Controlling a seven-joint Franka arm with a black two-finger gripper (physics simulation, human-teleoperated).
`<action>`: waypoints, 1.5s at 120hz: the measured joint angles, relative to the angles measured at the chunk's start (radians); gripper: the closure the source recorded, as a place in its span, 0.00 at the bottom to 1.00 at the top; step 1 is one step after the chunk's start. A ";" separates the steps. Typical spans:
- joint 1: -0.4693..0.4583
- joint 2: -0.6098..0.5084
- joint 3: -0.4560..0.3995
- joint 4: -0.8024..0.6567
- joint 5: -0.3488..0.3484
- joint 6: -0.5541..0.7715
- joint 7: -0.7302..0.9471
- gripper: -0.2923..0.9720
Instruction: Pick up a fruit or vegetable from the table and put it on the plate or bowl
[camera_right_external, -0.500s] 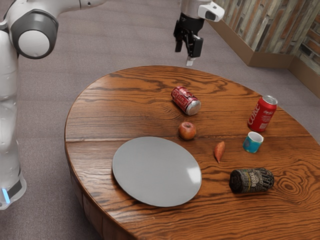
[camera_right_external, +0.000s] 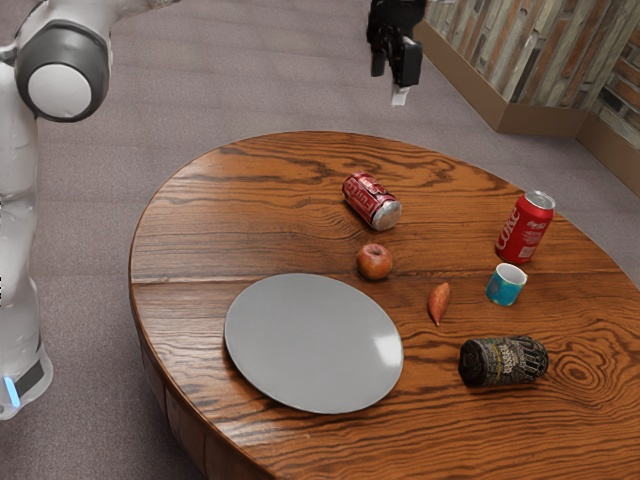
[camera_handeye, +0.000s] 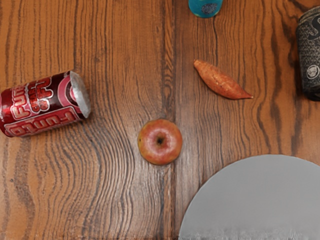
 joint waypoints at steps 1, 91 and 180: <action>0.003 0.007 0.000 -0.002 0.000 0.000 0.000 0.23; 0.072 0.094 -0.006 -0.486 -0.044 0.419 -0.018 0.23; 0.058 0.140 -0.012 -0.568 -0.027 0.543 -0.006 0.23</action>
